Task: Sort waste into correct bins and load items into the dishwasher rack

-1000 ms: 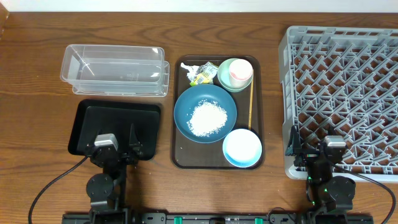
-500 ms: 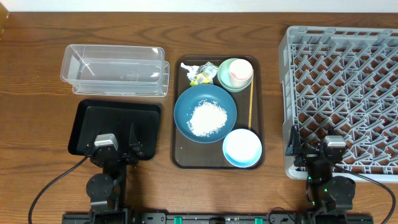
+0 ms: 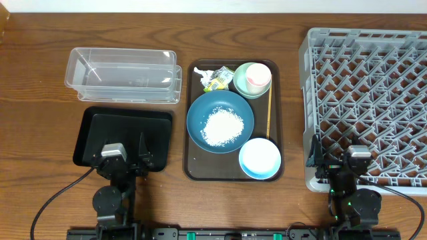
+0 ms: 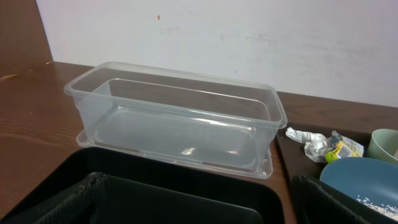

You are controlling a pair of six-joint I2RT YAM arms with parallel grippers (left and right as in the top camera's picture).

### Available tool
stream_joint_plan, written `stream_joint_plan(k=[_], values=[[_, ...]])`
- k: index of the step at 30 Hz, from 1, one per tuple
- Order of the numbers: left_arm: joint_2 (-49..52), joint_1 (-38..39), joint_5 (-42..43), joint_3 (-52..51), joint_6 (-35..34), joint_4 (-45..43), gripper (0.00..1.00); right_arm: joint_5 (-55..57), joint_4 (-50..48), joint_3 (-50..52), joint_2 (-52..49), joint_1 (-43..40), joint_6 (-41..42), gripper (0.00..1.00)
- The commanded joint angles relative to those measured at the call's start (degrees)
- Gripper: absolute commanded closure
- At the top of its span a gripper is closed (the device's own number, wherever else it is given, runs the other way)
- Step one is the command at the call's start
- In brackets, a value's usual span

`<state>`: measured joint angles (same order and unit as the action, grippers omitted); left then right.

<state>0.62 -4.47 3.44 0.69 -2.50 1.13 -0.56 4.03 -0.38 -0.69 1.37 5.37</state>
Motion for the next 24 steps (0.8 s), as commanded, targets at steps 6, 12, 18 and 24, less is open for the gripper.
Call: stream_joint_plan(k=[6, 12, 18, 24], values=[[-0.39, -0.28, -0.07, -0.46, 1.01, 2.71, 0.05, 0.35, 0.26, 0.07, 0.31, 0.44, -0.74, 0.01], [-0.39, -0.28, -0.07, -0.46, 0.98, 2.71, 0.05, 0.35, 0.26, 0.07, 0.31, 0.44, -0.74, 0.01], [-0.39, -0.28, -0.07, -0.46, 1.01, 2.69, 0.05, 0.35, 0.26, 0.07, 0.31, 0.44, -0.74, 0.01], [-0.39, -0.28, 2.75, -0.46, -4.15, 2.49, 0.05, 0.35, 0.26, 0.07, 0.31, 0.44, -0.74, 0.01]])
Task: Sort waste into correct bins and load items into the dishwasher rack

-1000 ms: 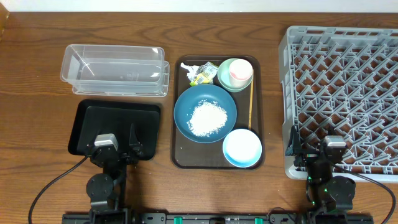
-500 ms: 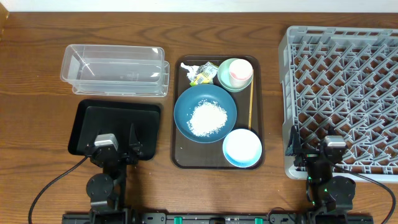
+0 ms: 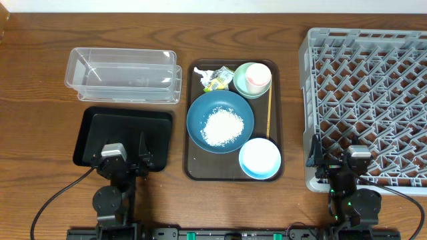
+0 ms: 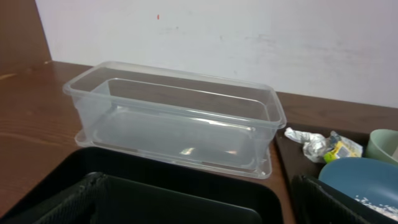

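Note:
A brown tray (image 3: 277,127) holds a blue plate (image 3: 200,107) with white rice (image 3: 222,127), a crumpled wrapper (image 3: 215,78), a green bowl (image 3: 240,83) with a pink cup (image 3: 258,78) in it, a light blue bowl (image 3: 259,159) and a chopstick (image 3: 269,113). The grey dishwasher rack (image 3: 367,93) stands to the right. My left gripper (image 3: 127,159) is open over the near edge of the black bin (image 3: 123,127); in the left wrist view the left gripper (image 4: 199,208) has nothing between its fingers. My right gripper (image 3: 333,159) sits open at the rack's near edge.
A clear plastic bin (image 3: 123,73) stands at the back left, behind the black bin; the clear plastic bin (image 4: 174,118) holds nothing. Both arm bases sit at the table's front edge. A white wall runs behind the table.
The left wrist view has shifted by a hair. Nothing on the table has moved and both grippers stand as before.

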You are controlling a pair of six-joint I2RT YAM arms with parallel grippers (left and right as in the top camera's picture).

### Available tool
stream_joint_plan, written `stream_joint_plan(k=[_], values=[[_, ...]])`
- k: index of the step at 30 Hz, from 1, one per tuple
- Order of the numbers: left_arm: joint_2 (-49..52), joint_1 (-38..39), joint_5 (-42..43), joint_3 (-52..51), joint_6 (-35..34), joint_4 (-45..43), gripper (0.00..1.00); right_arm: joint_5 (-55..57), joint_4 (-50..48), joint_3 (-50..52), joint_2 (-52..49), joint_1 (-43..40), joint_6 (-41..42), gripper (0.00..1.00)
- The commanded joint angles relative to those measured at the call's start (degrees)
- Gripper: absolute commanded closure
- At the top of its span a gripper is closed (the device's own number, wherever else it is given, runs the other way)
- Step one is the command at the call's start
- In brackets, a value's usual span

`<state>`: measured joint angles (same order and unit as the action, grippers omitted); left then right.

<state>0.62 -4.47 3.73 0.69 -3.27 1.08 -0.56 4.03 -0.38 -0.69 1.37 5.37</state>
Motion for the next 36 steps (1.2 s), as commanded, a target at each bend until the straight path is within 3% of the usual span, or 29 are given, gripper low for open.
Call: stream_joint_plan(k=[1, 4, 10, 12, 17, 21, 29, 32, 36], values=[[-0.39, -0.28, 2.93, -0.46, -5.77, 2.54, 0.05, 0.35, 0.26, 0.07, 0.31, 0.44, -0.74, 0.01], [-0.39, -0.26, 3.39, -0.44, -16.68, 2.51, 0.05, 0.35, 0.26, 0.07, 0.31, 0.44, -0.74, 0.01], [-0.39, -0.22, 7.69, -0.42, -47.1, 2.05, 0.05, 0.35, 0.26, 0.07, 0.31, 0.44, -0.74, 0.01], [-0.39, -0.22, 10.82, -0.42, -51.25, 1.75, 0.05, 0.35, 0.26, 0.07, 0.31, 0.44, -0.74, 0.01], [-0.39, -0.22, 19.89, -0.42, -53.77, 0.7, 0.05, 0.35, 0.26, 0.07, 0.31, 0.44, -0.74, 0.01], [-0.39, -0.22, 30.36, -0.42, -66.38, -1.16, 0.05, 0.35, 0.26, 0.07, 0.31, 0.44, -0.74, 0.01], [-0.39, -0.22, 39.39, 1.29, -65.83, -25.42, 0.05, 0.35, 0.26, 0.07, 0.31, 0.44, -0.74, 0.01], [-0.2, -0.24, 40.39, 4.68, -64.43, -24.9, 0.05, 0.35, 0.26, 0.07, 0.31, 0.44, -0.74, 0.01], [2.27, -0.24, 43.32, 11.78, -54.36, -15.58, 0.05, 0.35, 0.26, 0.07, 0.31, 0.44, -0.74, 0.01]])
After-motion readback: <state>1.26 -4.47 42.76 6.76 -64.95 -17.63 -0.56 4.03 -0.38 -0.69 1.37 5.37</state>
